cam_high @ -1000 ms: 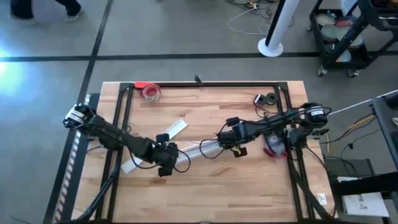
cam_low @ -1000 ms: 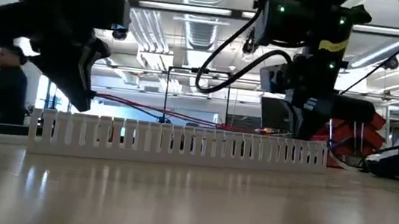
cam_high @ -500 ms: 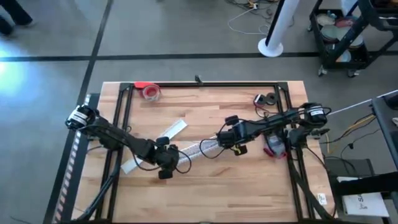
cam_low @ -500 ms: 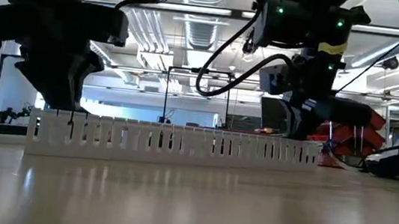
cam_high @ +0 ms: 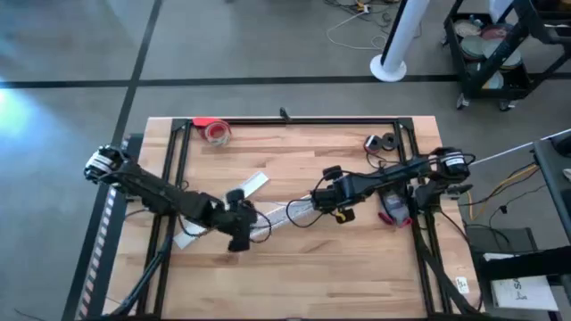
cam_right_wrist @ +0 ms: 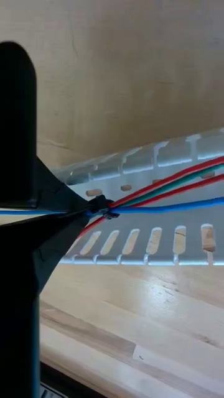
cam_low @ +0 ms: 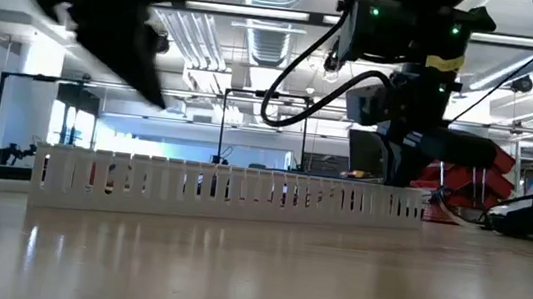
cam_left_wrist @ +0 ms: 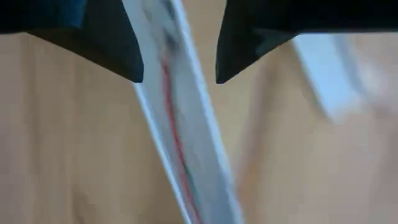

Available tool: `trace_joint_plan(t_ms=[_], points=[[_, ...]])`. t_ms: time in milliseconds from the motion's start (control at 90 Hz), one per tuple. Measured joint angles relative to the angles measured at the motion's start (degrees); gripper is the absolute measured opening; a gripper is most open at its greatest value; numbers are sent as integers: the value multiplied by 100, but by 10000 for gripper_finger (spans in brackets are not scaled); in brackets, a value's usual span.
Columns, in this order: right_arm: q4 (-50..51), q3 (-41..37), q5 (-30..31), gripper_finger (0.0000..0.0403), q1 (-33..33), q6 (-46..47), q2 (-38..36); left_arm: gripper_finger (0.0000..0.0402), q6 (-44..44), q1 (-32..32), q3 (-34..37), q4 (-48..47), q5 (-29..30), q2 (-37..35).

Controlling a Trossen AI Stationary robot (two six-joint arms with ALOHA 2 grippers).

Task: Ziptie cables
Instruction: Put the zip-tied cables into the white cable duct

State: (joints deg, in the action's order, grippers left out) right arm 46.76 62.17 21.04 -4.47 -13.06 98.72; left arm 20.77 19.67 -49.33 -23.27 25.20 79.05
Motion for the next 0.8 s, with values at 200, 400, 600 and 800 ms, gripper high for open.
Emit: trace_joint_plan(t_ms=[200, 400, 600, 800], points=[[-29, 1, 0, 0, 0, 0, -2, 188, -922, -1165, 393, 1191, -685, 52], [-63, 0, -2, 0, 0, 81, -2, 155, -1928, -2109, 538, 1698, -2353, 584], [-88, 0, -2, 0, -14, 201, -2, 128, -2681, -2124, 496, 1772, -2376, 1318], [-102, 2, -2, 0, -26, 145, -2, 104, -2715, -2130, 409, 1799, -2144, 1697]])
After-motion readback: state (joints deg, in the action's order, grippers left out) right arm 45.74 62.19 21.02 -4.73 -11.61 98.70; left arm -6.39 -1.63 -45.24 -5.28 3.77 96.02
